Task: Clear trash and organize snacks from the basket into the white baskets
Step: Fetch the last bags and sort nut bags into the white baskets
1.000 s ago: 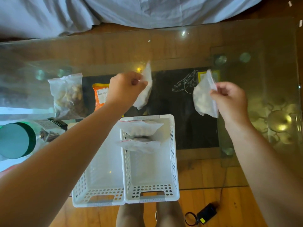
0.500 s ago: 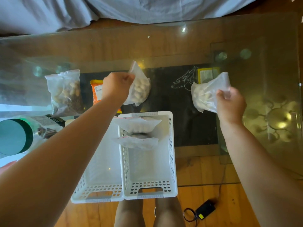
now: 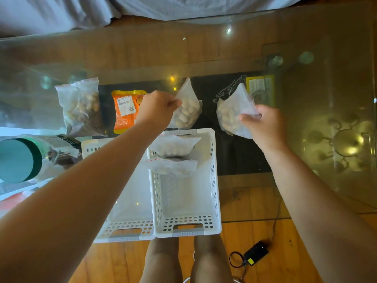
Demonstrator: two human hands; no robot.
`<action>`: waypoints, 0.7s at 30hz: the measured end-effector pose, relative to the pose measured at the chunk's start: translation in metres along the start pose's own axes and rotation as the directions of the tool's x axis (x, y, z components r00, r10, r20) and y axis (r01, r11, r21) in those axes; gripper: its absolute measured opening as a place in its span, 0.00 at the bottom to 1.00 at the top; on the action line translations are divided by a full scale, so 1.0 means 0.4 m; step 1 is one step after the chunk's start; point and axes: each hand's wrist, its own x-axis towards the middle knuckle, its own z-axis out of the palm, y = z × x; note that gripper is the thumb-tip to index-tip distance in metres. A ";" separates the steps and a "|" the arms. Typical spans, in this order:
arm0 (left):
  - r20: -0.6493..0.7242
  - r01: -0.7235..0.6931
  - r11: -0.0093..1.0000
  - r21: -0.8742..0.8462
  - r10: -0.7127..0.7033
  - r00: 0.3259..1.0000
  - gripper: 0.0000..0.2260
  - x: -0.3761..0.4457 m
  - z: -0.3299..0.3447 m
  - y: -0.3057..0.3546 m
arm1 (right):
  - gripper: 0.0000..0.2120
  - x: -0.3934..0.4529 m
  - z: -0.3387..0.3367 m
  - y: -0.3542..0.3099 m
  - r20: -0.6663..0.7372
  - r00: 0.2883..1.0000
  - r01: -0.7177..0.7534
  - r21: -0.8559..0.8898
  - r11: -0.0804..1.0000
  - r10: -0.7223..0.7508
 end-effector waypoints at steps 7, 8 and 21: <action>-0.232 -0.280 0.959 0.056 0.285 0.930 0.12 -0.098 -0.101 0.046 | 0.15 -0.088 -0.056 -0.036 -0.149 0.979 0.151 0.087 0.985 -0.137; -0.270 -0.321 0.945 0.066 0.327 0.906 0.12 -0.123 -0.124 0.052 | 0.16 -0.112 -0.074 -0.042 -0.167 0.974 0.171 0.096 0.981 -0.154; -0.151 -0.556 0.826 0.089 0.563 0.812 0.14 -0.511 -0.281 0.025 | 0.05 -0.441 -0.228 -0.079 0.017 0.963 0.268 0.106 0.958 -0.271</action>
